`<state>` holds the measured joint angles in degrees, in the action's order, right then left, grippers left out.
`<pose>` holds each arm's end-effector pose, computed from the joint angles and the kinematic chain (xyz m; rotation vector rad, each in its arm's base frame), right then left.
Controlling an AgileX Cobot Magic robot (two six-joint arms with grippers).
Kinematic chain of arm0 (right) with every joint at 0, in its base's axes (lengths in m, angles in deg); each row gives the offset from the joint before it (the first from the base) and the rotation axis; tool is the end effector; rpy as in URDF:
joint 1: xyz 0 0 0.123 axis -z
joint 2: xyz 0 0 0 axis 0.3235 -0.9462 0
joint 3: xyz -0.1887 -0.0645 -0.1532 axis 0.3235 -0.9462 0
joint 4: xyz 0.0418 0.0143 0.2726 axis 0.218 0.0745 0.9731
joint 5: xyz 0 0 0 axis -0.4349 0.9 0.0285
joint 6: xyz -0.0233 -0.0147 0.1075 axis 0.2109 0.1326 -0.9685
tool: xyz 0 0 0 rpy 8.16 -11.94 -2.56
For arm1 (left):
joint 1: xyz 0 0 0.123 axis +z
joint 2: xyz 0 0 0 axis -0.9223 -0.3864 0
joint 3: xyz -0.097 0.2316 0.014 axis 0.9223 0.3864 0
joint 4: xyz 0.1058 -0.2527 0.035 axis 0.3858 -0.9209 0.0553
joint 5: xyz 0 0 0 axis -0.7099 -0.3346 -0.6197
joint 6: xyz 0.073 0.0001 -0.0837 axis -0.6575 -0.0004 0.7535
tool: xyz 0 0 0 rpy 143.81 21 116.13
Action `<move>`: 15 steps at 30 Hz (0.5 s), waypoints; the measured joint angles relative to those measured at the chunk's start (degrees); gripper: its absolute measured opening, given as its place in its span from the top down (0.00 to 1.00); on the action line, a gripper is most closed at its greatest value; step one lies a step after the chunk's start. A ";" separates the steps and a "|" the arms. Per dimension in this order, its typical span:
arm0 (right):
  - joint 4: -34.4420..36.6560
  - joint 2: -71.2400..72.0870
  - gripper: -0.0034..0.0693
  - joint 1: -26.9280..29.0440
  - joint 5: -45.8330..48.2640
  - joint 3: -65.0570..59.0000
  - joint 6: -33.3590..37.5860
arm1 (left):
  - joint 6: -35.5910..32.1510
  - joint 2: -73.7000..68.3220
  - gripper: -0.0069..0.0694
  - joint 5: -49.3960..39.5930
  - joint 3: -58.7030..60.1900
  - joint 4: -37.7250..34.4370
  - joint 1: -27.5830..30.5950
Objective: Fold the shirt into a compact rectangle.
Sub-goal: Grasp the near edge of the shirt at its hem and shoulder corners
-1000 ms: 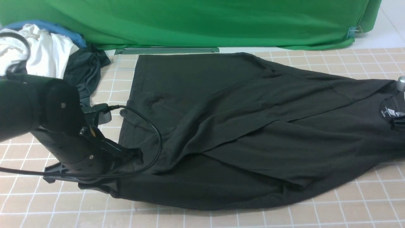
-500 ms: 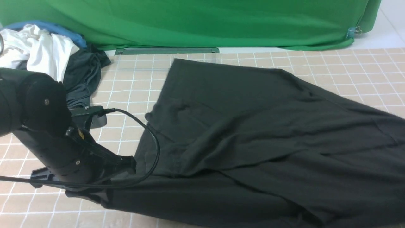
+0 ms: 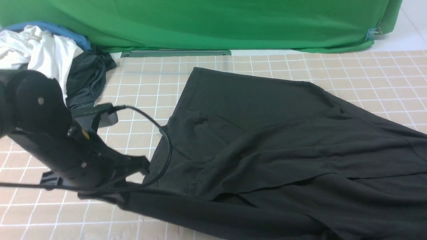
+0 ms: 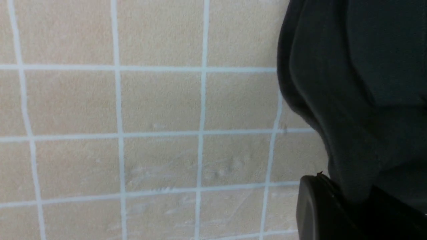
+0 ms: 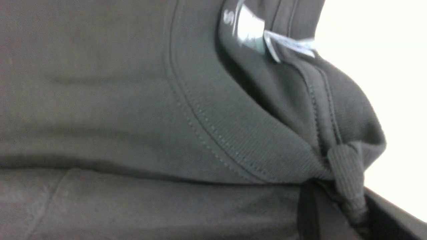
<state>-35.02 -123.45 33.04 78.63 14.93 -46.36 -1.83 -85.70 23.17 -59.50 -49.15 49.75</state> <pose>0.2281 -0.0993 0.1438 0.4312 2.9158 -0.5841 0.2626 -0.1007 0.1779 0.0139 2.9583 -0.3177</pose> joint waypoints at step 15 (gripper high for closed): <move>-1.04 -9.41 0.83 0.00 -7.51 0.18 -2.22 | -0.29 -10.43 0.87 -0.80 -11.32 -0.83 0.00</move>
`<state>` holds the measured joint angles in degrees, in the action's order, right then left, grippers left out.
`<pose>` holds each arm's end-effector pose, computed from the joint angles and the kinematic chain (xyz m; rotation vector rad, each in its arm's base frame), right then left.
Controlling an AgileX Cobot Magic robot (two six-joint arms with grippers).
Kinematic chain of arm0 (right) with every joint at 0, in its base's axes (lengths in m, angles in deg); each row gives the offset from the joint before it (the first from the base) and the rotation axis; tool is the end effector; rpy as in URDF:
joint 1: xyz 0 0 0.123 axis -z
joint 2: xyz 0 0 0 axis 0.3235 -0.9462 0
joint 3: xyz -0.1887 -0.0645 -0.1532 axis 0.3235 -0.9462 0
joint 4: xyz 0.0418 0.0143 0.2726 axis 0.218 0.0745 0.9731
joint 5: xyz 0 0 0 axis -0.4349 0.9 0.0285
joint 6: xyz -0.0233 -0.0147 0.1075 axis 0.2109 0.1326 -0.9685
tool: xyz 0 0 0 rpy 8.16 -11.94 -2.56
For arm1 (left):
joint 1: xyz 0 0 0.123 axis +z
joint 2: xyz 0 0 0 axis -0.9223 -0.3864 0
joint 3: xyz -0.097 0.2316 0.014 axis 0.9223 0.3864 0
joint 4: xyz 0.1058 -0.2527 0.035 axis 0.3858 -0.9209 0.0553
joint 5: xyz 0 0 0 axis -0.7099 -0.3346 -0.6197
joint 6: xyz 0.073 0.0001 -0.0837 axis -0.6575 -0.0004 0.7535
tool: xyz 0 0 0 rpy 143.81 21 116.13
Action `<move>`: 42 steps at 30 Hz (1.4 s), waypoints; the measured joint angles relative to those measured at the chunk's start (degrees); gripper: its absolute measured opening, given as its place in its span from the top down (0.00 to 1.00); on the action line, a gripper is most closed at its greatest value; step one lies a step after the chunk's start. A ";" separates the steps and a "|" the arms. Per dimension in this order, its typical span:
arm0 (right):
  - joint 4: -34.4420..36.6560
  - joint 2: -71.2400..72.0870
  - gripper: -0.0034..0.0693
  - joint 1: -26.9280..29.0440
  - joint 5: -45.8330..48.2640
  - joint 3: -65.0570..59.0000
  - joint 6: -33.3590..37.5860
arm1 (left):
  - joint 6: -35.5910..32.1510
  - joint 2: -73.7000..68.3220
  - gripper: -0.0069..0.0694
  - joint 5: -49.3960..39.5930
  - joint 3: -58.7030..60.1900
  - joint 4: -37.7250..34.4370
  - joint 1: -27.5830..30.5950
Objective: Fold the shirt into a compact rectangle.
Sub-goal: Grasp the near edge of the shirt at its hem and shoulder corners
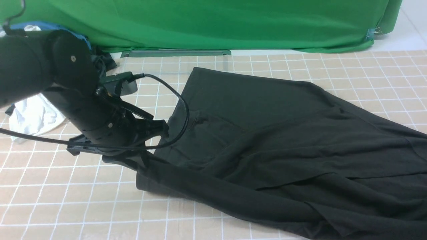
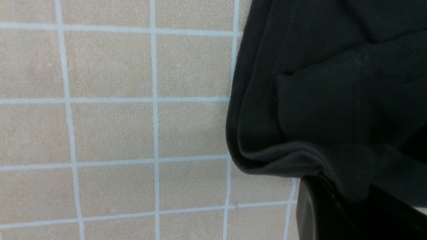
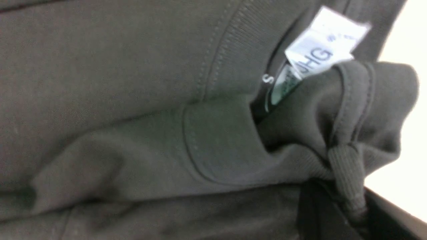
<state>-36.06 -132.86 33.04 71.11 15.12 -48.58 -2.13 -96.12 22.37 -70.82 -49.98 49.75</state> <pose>0.2437 -0.0997 0.1041 0.3937 2.9539 -0.5382 0.3072 -0.1163 0.1790 0.0150 2.9575 -0.3381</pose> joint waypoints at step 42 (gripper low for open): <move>14.92 12.00 0.19 -45.78 2.43 -5.82 34.05 | -0.54 -0.35 0.87 0.06 0.00 0.00 0.00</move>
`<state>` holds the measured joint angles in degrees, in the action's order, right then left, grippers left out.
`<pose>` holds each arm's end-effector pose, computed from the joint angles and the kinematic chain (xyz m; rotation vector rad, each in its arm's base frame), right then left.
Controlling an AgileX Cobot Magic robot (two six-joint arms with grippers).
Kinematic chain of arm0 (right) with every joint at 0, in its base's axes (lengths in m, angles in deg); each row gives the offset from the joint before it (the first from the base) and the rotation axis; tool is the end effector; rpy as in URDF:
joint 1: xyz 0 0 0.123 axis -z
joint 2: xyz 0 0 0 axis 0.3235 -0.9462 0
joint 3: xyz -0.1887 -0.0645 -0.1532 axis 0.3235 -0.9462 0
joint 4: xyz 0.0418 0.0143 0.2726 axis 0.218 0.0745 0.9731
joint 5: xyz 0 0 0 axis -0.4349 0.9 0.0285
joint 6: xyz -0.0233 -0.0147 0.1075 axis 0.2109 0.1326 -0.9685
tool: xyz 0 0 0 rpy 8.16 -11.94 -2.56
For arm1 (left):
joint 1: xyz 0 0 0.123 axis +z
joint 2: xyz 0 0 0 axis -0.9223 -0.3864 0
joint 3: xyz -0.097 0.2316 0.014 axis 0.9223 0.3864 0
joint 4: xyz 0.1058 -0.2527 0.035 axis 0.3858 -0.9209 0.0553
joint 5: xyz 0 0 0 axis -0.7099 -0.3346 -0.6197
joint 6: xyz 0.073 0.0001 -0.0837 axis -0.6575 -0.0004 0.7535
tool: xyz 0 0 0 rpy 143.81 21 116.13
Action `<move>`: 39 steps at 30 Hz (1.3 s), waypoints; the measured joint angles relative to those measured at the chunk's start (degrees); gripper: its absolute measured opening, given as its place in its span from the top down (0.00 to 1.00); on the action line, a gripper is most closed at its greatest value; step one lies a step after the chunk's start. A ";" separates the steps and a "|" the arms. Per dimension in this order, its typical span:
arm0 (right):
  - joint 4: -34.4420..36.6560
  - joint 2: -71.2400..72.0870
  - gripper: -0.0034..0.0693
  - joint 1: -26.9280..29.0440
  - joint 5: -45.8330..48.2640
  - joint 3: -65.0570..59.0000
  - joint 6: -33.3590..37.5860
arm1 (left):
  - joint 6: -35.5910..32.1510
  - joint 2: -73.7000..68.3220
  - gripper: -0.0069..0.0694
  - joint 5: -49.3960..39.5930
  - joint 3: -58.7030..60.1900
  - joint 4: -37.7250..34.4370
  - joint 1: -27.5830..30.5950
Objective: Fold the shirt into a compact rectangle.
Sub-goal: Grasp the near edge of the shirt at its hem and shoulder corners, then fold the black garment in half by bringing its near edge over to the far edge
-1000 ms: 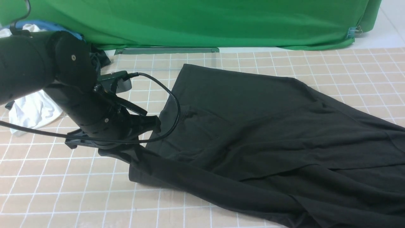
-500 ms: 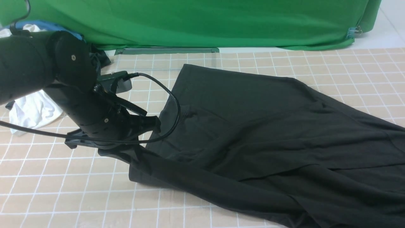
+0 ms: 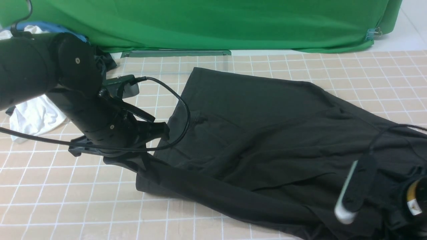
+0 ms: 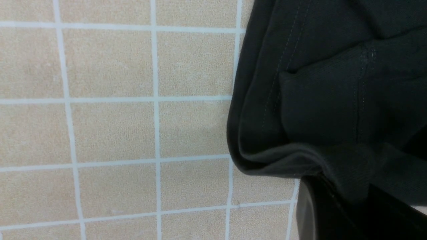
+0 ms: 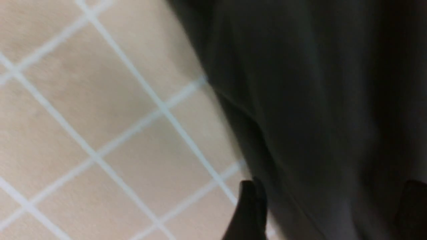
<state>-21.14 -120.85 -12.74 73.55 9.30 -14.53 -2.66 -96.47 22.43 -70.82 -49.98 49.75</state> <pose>0.2034 0.1025 0.1239 -1.3219 2.6314 -0.2379 0.3076 -0.1164 0.1770 0.0278 2.9615 -0.3350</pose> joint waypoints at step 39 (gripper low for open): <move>1.50 -3.88 0.81 -5.22 7.20 4.54 -2.67 | -1.22 0.99 0.87 -5.09 -0.49 0.40 -0.06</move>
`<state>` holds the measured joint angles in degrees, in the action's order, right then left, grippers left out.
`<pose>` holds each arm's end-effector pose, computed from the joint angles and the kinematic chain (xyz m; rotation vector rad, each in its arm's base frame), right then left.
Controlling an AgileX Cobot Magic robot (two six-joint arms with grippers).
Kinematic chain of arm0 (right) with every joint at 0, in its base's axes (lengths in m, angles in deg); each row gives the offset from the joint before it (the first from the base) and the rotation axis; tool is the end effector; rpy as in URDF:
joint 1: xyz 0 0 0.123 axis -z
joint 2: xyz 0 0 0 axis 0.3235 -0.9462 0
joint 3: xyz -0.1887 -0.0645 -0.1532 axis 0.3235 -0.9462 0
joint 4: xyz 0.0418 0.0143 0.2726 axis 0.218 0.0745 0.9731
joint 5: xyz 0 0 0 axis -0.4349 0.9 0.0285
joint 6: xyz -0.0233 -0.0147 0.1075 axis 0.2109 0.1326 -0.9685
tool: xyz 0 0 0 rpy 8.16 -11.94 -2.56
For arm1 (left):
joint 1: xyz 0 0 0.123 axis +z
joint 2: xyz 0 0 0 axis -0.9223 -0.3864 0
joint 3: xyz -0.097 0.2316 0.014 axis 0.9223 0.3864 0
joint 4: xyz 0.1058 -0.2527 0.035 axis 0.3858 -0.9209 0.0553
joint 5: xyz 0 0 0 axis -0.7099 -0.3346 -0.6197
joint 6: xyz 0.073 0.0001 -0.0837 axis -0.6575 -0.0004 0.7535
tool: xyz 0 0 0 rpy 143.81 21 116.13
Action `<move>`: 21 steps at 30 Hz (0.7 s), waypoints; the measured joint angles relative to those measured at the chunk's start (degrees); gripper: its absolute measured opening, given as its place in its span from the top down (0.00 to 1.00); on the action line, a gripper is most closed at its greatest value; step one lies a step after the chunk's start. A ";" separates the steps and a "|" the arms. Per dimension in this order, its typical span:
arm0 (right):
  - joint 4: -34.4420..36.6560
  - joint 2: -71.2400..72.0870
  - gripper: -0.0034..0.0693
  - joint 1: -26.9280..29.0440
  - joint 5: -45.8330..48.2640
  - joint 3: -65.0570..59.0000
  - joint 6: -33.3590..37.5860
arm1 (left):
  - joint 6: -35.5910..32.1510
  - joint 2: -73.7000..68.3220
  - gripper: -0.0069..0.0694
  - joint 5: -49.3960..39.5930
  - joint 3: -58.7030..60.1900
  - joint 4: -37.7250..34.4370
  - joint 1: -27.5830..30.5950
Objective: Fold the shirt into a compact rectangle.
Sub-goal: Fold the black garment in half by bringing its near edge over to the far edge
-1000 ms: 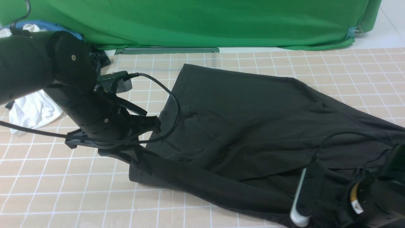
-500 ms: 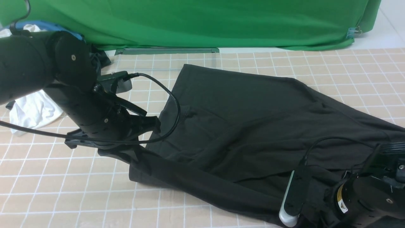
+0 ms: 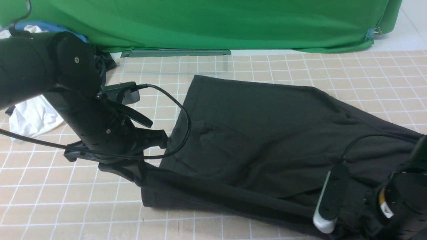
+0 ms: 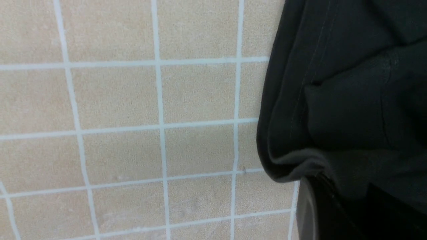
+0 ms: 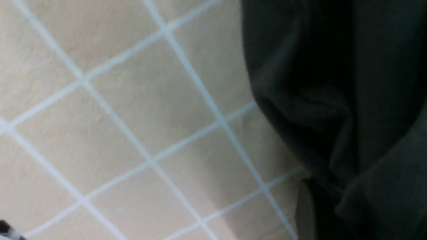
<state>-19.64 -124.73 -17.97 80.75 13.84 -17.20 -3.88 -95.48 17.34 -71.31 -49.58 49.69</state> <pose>0.1978 0.1241 0.1266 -1.3887 2.7115 -0.2487 0.2987 -0.1144 0.1833 0.0828 3.0213 -0.3145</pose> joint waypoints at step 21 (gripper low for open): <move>4.46 -5.18 0.59 0.05 -3.81 -1.51 -6.02 | -0.25 -1.15 0.87 -0.80 -4.75 0.04 0.00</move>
<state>-15.18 -129.91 -17.91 76.94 12.33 -23.22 -4.14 -96.64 16.54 -76.06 -49.54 49.69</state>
